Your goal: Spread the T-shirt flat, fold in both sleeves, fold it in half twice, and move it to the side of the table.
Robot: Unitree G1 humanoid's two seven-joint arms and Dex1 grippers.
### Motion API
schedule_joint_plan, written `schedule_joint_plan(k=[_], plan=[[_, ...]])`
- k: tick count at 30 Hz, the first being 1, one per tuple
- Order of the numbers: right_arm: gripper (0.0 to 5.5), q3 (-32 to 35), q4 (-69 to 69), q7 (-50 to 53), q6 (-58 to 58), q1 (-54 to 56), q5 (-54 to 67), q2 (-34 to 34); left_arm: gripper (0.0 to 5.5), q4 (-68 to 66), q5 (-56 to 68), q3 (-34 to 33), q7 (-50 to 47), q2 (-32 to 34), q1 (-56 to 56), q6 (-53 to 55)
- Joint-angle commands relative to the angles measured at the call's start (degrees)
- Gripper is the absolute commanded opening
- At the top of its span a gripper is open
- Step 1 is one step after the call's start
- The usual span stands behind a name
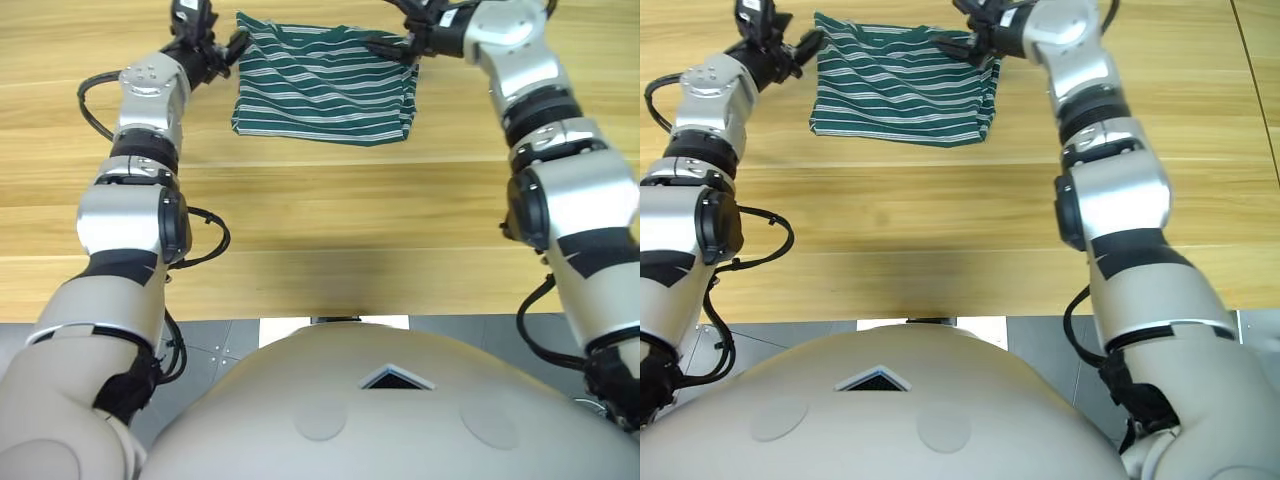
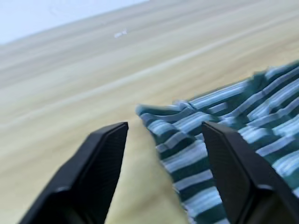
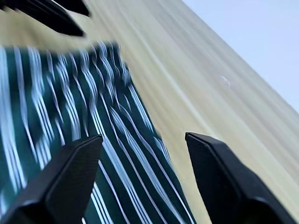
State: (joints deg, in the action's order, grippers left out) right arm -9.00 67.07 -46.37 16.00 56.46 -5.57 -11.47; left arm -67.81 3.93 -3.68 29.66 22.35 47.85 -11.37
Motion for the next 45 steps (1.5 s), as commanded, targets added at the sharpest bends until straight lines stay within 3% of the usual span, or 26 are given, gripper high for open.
schedule_joint_plan(k=[1, 5, 10, 13, 15, 17, 20, 23, 30, 36, 37, 40, 42, 45], plan=[[3.26, 1.41, -1.40, 9.47, -4.71, -5.89, 1.59, 8.75, 3.44, 19.78, 3.64, -4.69, -6.36, 0.00, -7.38, 2.07], [3.26, 4.78, 2.74, 24.30, -13.45, -7.56, 2.96, 15.99, 3.44, 46.28, 7.87, -6.09, -11.10, -3.79, -20.42, 13.14], [3.26, 4.40, 6.73, 36.33, -19.09, -10.44, 0.60, 22.29, 3.44, 67.08, 12.32, -7.42, -16.31, -7.83, -27.92, 22.23], [3.26, 5.15, 8.69, 32.60, -23.63, -11.21, 2.31, 27.13, 3.44, 71.58, 12.53, -7.58, -18.75, -9.28, -29.41, 24.06], [3.26, 0.24, 9.16, 25.98, -22.07, -12.40, -1.29, 28.64, 3.44, 72.45, 13.07, -8.47, -19.61, -9.56, -28.81, 24.49], [3.26, -8.77, 7.90, 19.97, -15.95, -14.52, -8.06, 27.29, 3.44, 73.39, 13.74, -9.58, -20.24, -9.55, -28.61, 24.72], [3.26, -22.86, -4.32, 8.65, -0.47, -22.75, -15.71, 18.28, 3.44, 76.50, 14.71, -11.11, -21.28, -9.41, -29.07, 25.41], [3.26, -25.28, -26.25, -4.15, 5.40, -32.65, -10.99, 3.57, 3.44, 80.47, 16.22, -12.80, -21.81, -8.47, -28.74, 26.83], [3.26, -14.85, -50.81, -20.64, 6.28, -36.01, 0.18, -23.91, 3.44, 89.18, 17.65, -13.93, -20.12, -5.41, -31.85, 30.85], [3.26, -6.89, -66.06, -33.22, -13.59, -37.34, 23.78, -30.88, 3.44, 90.69, 16.57, -10.52, -17.64, -4.06, -32.77, 32.26], [3.26, -6.62, -66.08, -33.80, -15.64, -36.79, 24.84, -30.76, 3.44, 91.06, 15.84, -9.45, -17.04, -3.76, -33.33, 31.92], [3.26, -7.35, -58.49, -17.54, -22.75, -31.92, 17.75, -21.09, 3.44, 91.34, 12.90, -5.61, -14.63, -2.59, -35.66, 29.68], [3.26, -8.51, -56.34, -7.81, -36.41, -31.71, 16.53, -14.73, 3.44, 91.93, 12.31, -4.30, -13.44, -2.33, -36.51, 29.02], [3.26, -14.13, -52.00, -4.75, -45.46, -32.60, 13.48, -8.84, 3.44, 92.65, 12.07, -3.28, -11.88, -2.04, -36.88, 27.70]])
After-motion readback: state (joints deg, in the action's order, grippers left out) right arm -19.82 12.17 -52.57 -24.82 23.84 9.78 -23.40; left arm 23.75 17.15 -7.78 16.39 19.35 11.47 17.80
